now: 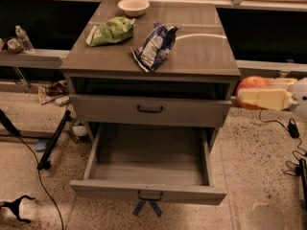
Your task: Place apple into middle drawer
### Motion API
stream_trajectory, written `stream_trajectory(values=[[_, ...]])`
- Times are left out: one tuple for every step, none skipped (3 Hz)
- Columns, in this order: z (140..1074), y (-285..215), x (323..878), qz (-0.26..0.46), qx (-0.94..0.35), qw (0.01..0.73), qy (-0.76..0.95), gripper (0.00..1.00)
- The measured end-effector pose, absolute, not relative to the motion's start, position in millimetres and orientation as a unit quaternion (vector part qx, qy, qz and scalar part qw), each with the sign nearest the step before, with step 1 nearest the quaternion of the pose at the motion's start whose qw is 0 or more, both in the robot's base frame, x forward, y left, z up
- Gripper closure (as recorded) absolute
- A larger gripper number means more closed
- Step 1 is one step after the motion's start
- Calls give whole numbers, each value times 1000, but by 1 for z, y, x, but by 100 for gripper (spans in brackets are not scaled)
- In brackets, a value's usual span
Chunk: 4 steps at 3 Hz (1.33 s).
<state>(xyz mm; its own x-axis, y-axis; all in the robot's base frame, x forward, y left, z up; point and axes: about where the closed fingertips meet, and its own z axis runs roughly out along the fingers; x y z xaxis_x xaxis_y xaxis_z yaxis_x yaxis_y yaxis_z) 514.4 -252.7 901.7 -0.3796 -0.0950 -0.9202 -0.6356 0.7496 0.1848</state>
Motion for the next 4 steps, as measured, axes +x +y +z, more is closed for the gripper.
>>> stream_trajectory(values=[[848, -227, 489, 270, -268, 478, 792, 100], [848, -226, 489, 270, -268, 478, 792, 100], [802, -196, 487, 329, -254, 475, 776, 100], [740, -154, 490, 393, -274, 475, 738, 100]])
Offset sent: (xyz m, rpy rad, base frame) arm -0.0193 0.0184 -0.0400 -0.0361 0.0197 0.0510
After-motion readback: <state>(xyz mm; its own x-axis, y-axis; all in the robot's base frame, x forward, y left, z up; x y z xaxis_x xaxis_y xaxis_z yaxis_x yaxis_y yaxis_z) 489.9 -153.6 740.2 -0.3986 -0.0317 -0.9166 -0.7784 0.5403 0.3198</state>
